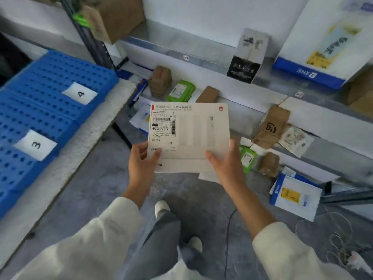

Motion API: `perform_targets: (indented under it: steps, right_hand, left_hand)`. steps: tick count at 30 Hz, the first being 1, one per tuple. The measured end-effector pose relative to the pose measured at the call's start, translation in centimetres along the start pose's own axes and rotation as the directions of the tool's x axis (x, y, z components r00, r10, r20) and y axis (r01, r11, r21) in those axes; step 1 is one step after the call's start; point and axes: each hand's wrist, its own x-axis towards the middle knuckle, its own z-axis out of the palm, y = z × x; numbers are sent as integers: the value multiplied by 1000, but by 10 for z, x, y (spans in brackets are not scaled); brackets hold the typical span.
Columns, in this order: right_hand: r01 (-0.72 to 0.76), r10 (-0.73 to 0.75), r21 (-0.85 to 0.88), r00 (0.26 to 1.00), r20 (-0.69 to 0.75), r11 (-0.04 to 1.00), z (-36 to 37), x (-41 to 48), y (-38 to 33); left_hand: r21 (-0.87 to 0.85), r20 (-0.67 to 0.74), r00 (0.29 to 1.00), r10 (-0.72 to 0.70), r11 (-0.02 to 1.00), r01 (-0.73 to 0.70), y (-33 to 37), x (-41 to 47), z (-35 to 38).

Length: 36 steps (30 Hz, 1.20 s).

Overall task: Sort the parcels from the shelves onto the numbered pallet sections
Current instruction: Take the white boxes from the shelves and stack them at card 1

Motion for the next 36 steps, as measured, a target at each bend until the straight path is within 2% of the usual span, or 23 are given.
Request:
perform_targets:
  steps: [5,11,14,22,29,36]
  right_hand:
    - [194,-193,48,981,-10,980,-1,-53,-58]
    - [245,-265,111,935,236,963,20,-93,-116]
    - [325,-358,151,869,341,933,42,-121,-150]
    - [476,-528,239,692,493,846,123,-220,-232]
    - [514,-570,298,523,634,804,211,-343,-278]
    - [550,-596,339,397,698,763,280,-430,-316]
  left_hand:
    - [-86,-120,991,60,994,-71,28,-44,-76]
    - [-136,-290,955,69,984,-112,41,-85,-164]
    - [-185,-399,916,50,974,-134,39,-103,-211]
    - [-209,-608,793,40,956,-209,12,-161,-348]
    - [-209,-735,678,-27,959,-189,-33,-220,-482]
    - [-243,-821,566,-79,945,-220,-64,-249,-583]
